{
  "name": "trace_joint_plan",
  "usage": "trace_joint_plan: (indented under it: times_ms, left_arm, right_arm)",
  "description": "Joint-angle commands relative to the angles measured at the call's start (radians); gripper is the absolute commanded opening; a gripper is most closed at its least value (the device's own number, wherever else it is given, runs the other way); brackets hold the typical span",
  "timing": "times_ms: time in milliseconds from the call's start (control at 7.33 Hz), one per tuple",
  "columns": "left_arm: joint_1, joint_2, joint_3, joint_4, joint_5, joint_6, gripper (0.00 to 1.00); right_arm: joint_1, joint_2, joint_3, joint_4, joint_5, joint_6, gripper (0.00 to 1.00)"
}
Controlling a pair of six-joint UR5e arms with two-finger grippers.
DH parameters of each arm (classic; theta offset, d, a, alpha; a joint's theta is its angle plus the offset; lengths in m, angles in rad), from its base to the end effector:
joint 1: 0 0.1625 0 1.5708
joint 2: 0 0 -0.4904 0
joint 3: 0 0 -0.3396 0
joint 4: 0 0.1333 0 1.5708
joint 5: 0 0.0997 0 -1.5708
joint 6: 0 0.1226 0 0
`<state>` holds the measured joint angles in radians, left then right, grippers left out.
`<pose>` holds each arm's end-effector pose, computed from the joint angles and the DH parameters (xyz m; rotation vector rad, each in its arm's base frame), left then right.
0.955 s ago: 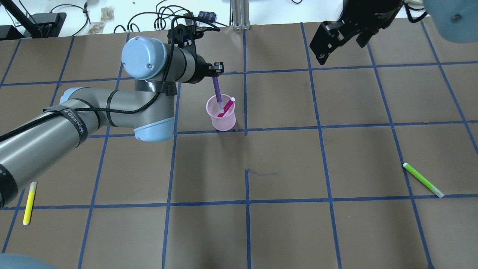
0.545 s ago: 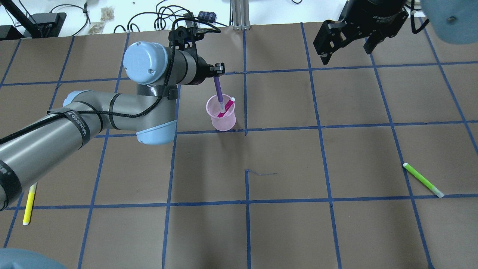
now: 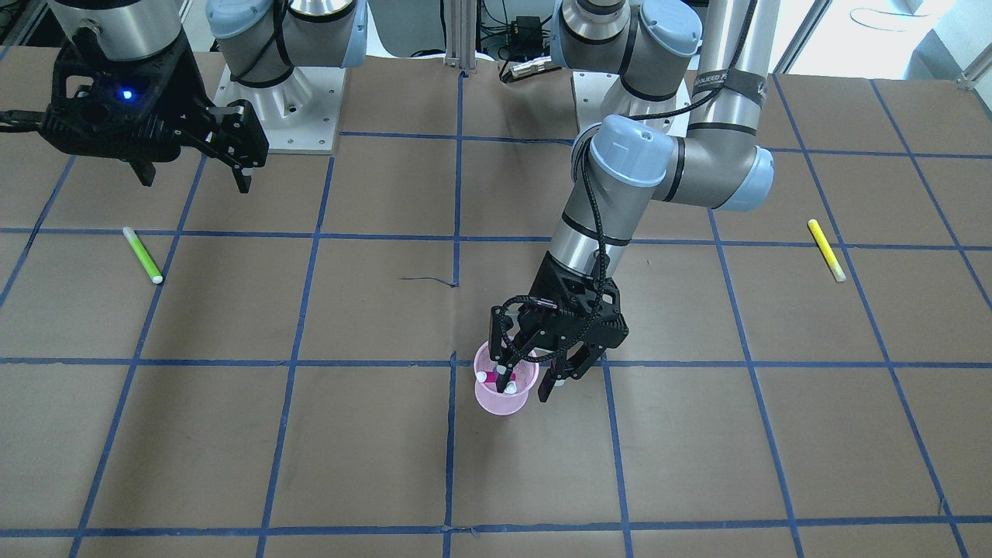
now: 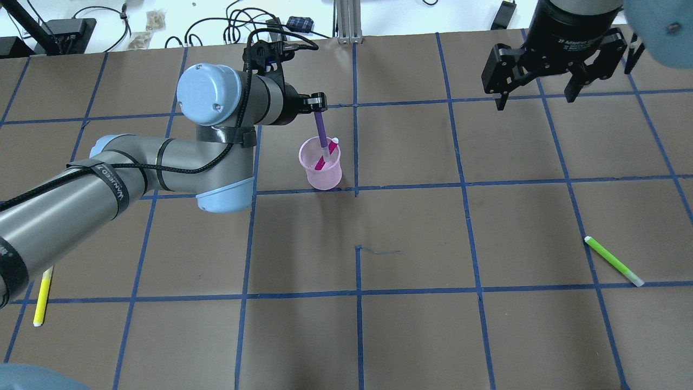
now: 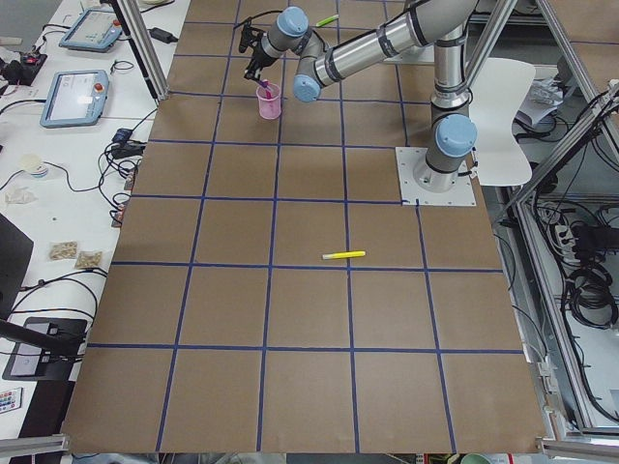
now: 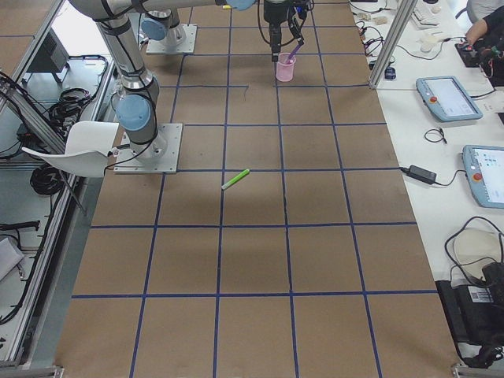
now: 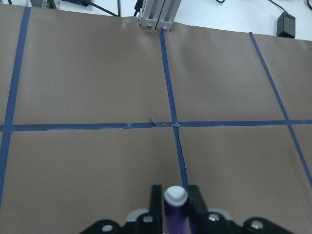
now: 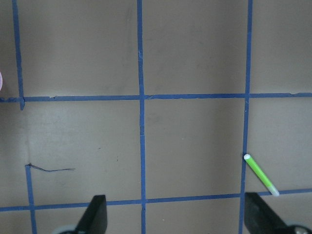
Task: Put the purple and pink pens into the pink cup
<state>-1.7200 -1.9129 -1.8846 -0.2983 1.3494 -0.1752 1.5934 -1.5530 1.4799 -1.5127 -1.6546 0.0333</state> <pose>-0.2453 -0.5538 0.3774 -0.0608 -2.7179 0.8050 0.1332 -0.4460 0.5570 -0.0173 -3.0581 0.0265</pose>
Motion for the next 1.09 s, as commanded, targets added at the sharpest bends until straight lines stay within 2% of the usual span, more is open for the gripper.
trace_joint_plan:
  times_ms: [0,136,682,955]
  left_arm:
    - [0.003,0.026,-0.007,-0.005,-0.05,-0.001,1.0]
    - [0.005,0.044,-0.008,-0.007,-0.049,-0.003,1.0]
    - [0.01,0.052,-0.056,-0.03,-0.033,-0.003,1.0]
    - [0.016,0.067,-0.048,-0.083,-0.012,-0.003,1.0]
  right_arm:
    - [-0.001,0.005,0.025,-0.084,0.039,0.014,1.0]
    - [0.0,0.008,0.036,-0.128,0.036,0.016,1.0]
    - [0.004,0.007,0.054,-0.15,0.042,0.022,1.0]
    - [0.002,0.007,0.036,-0.132,0.093,0.023,1.0]
